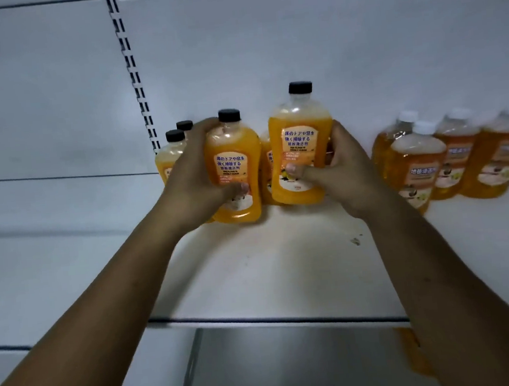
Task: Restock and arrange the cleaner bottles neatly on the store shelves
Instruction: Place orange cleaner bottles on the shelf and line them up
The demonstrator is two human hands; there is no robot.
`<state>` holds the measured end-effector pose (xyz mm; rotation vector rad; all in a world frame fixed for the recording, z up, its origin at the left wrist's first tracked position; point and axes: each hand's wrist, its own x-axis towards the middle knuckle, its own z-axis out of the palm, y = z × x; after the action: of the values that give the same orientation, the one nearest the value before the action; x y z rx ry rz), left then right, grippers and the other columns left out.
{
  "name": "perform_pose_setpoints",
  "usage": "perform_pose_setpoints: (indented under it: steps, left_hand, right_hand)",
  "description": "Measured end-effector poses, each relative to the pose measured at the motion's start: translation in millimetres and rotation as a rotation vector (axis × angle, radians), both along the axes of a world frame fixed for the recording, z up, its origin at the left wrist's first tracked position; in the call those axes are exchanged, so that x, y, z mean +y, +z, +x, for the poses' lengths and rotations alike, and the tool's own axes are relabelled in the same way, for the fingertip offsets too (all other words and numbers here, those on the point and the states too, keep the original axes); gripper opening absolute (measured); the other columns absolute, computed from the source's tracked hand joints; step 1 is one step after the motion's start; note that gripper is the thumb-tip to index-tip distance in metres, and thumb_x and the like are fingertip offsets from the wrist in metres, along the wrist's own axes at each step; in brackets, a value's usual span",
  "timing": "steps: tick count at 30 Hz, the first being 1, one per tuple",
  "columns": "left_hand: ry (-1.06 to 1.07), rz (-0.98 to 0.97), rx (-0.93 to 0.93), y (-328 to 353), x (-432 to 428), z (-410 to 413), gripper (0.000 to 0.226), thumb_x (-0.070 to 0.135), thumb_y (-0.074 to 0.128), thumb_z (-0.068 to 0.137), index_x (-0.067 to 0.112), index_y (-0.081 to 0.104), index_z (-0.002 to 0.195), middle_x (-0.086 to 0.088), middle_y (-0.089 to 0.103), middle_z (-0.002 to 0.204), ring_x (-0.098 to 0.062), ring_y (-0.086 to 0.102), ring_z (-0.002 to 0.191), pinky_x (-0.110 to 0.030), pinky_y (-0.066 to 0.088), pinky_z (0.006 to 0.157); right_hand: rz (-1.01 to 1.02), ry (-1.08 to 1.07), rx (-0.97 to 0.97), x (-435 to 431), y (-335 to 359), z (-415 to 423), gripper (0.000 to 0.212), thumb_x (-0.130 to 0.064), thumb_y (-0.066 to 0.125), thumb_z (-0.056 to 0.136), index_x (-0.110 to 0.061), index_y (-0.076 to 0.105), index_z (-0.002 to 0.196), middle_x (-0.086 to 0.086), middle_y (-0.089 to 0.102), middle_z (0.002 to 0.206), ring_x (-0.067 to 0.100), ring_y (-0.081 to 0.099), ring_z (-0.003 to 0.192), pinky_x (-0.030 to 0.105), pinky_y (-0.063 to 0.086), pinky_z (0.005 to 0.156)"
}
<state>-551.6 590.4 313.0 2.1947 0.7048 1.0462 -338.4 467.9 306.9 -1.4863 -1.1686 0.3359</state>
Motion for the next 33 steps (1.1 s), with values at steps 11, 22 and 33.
perform_pose_setpoints:
  steps: [11, 22, 33]
  left_hand:
    - [0.094, 0.056, 0.046, -37.4, 9.1, 30.4, 0.109, 0.007, 0.091, 0.072, 0.034, 0.028, 0.156, 0.000, 0.042, 0.146, -0.012, 0.051, 0.125, -0.027, 0.050, 0.096]
    - [0.377, 0.385, 0.324, -23.1, -4.7, 26.9, 0.108, 0.041, 0.093, 0.071, 0.019, 0.032, 0.157, 0.001, 0.038, 0.159, -0.031, 0.054, 0.131, -0.045, 0.051, 0.092]
    - [0.272, 0.238, 0.247, -26.3, 3.6, 28.1, 0.110, 0.021, 0.089, 0.080, 0.019, 0.018, 0.164, -0.002, 0.032, 0.164, -0.033, 0.054, 0.134, -0.044, 0.049, 0.105]
  right_hand:
    - [-0.119, -0.040, 0.008, 12.2, -42.9, 3.1, 0.076, -0.026, 0.089, 0.081, -0.028, 0.045, 0.143, -0.009, 0.061, 0.136, 0.013, 0.061, 0.122, 0.044, 0.056, 0.104]
    - [-0.110, -0.080, -0.039, 17.5, -45.6, 6.3, 0.077, -0.024, 0.090, 0.080, -0.032, 0.043, 0.140, -0.012, 0.059, 0.129, 0.012, 0.061, 0.116, 0.034, 0.056, 0.094]
    - [-0.025, -0.152, -0.082, 32.8, -54.4, 1.3, 0.087, -0.029, 0.094, 0.073, -0.030, 0.042, 0.144, -0.006, 0.059, 0.138, 0.012, 0.060, 0.114, 0.035, 0.059, 0.092]
